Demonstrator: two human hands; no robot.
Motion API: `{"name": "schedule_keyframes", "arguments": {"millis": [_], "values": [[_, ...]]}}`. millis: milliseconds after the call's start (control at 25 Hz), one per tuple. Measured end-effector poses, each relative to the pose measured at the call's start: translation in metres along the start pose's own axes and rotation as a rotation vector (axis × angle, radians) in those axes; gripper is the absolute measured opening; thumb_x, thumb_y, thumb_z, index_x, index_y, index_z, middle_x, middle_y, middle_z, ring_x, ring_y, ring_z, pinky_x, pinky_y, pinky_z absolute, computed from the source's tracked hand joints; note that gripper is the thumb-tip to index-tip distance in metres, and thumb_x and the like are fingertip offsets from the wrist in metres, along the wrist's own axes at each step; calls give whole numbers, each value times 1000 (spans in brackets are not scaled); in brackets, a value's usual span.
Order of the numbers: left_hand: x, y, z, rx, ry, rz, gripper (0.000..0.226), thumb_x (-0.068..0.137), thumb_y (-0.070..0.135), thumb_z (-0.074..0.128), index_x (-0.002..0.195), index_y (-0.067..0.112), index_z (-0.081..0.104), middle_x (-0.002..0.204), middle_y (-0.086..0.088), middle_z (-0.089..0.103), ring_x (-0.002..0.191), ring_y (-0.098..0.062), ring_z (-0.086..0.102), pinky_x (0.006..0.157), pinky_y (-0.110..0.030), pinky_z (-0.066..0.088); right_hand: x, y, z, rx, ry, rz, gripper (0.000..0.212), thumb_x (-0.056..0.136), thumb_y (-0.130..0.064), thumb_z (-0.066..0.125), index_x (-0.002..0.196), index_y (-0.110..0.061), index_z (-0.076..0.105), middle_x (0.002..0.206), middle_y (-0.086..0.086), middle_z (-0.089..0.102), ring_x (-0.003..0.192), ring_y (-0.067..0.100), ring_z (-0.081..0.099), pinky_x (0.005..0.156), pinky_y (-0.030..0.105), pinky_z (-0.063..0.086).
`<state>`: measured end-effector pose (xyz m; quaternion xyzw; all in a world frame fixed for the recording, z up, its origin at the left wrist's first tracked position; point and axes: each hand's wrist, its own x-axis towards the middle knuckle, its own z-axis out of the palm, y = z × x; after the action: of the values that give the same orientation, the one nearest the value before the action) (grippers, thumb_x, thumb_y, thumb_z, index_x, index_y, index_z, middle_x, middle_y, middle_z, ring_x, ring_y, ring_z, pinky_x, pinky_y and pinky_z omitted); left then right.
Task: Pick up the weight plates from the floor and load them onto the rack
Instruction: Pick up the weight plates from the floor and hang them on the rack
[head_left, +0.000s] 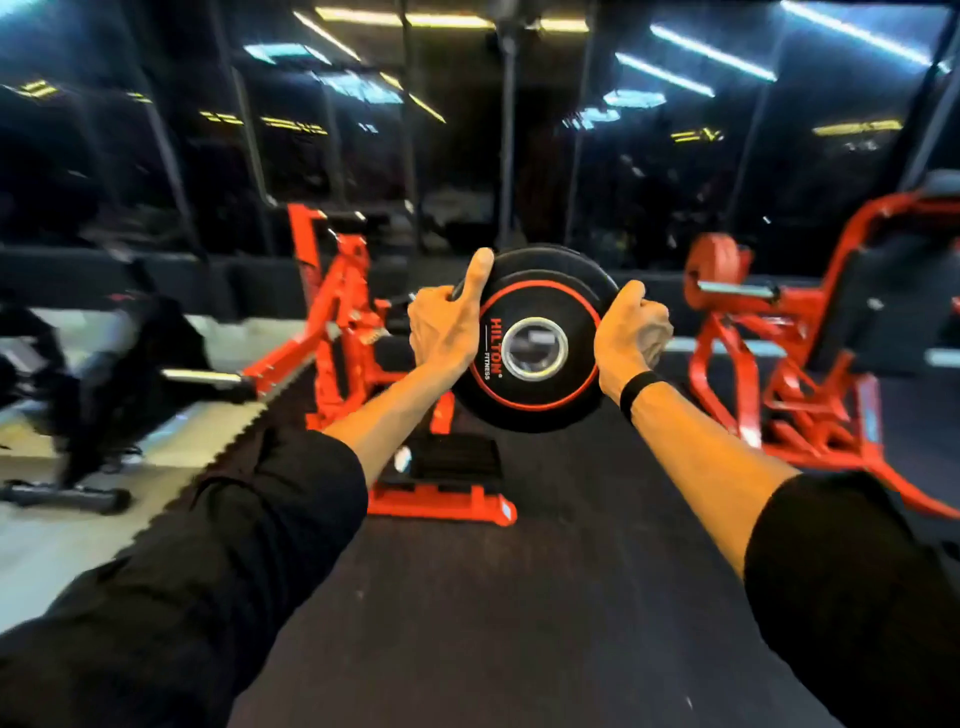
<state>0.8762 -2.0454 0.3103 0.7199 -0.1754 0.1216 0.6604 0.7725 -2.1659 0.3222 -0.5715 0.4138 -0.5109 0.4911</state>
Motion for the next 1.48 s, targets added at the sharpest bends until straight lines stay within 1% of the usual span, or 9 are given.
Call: {"name": "schedule_keyframes", "arguments": {"millis": [80,240,400,760,880,1000,1160,1280,1480], "values": [[21,39,-55,44,136,90,77,83,76,49,42,13,35,41,3,37,46,-13,40,57,-36,31,-25,-50,25,96,-101,-55,46,92,-31,40,51,-10,45,60,7,53,74,33,55,64,35,33],[28,74,-186,190,439,200,77,92,70,40,49,7,37,47,-2,38,49,-16,42,53,-33,33,-117,-106,80,246,-338,-135,45,90,-33,39,68,-3,64,88,25,68,83,38,60,66,36,34],[1,82,-329,338,702,247,72,99,59,38,46,11,27,45,-2,36,47,-15,36,54,-31,32,-245,-140,128,334,-600,-191,44,89,-31,38,64,-5,63,80,26,65,80,40,60,63,37,32],[-153,57,-718,685,1268,128,60,96,45,30,45,13,28,44,-2,32,53,-24,42,54,-37,25,-678,-170,185,466,-1218,-117,57,89,-35,35,93,12,67,94,32,67,87,40,59,69,41,36],[-210,52,-837,767,1434,126,55,90,39,30,44,9,31,45,-11,38,52,-29,43,55,-38,24,-824,-181,181,461,-1386,-75,49,95,-26,40,93,16,65,102,37,64,84,40,56,67,38,30],[-249,55,-927,856,1512,75,51,90,37,31,45,12,28,54,-27,43,52,-26,40,56,-39,29,-931,-196,178,467,-1483,-57,49,87,-33,35,76,7,62,91,33,65,74,32,51,66,41,35],[-288,55,-1037,917,1626,88,50,92,37,31,46,18,32,45,-2,36,44,-16,35,48,-33,32,-1067,-218,181,531,-1648,-75,39,81,-32,33,59,-1,43,67,16,45,65,27,42,59,40,33],[-304,35,-1118,977,1647,135,47,94,32,33,48,21,32,44,4,32,42,-10,29,39,-17,24,-1162,-215,199,607,-1745,-66,40,87,-26,37,53,-5,35,56,4,35,57,21,33,53,37,23],[-295,-15,-1292,996,1702,144,44,91,31,33,48,23,29,44,5,28,42,-10,25,39,-19,18,-1341,-224,266,669,-1830,-55,32,78,-30,35,50,-20,26,50,-2,30,51,17,31,53,38,26]]}}
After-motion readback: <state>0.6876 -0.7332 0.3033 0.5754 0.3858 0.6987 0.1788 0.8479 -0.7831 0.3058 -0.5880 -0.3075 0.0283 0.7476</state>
